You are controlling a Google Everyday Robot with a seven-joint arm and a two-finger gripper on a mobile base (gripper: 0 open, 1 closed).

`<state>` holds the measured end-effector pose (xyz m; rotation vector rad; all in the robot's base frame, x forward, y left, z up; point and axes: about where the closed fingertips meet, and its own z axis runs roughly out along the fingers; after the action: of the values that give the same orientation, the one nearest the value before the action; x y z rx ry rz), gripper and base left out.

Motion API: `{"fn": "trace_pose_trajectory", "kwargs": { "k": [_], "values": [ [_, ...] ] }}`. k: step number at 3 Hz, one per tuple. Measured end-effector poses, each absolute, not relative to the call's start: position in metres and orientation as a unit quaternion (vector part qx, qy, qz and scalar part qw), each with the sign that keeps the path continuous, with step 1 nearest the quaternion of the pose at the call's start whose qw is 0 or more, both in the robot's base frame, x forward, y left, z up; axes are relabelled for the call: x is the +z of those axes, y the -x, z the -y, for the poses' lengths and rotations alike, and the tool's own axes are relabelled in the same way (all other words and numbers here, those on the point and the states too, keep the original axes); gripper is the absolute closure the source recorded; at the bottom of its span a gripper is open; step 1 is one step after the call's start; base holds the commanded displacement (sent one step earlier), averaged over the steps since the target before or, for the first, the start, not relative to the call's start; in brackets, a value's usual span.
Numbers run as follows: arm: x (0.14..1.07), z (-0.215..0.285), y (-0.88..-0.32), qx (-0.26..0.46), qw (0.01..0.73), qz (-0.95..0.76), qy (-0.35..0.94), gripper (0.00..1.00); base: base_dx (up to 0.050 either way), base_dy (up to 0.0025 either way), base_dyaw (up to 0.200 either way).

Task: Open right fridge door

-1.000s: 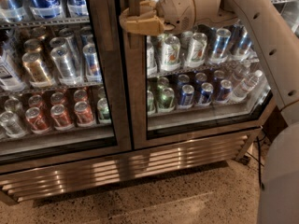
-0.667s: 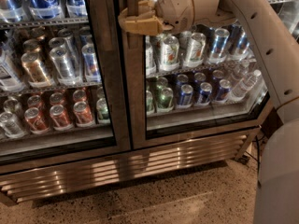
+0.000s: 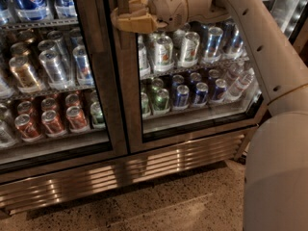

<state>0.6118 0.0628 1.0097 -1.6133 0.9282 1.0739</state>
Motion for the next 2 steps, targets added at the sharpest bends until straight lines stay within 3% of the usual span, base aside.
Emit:
{"fn": "trace_pose_trajectory", "kwargs": {
  "k": [2],
  "values": [
    [1.0094,-0.0737,-0.6153,0.44,0.476,-0.379,0.66,1.0,0.0,0.0,0.0]
  ]
}}
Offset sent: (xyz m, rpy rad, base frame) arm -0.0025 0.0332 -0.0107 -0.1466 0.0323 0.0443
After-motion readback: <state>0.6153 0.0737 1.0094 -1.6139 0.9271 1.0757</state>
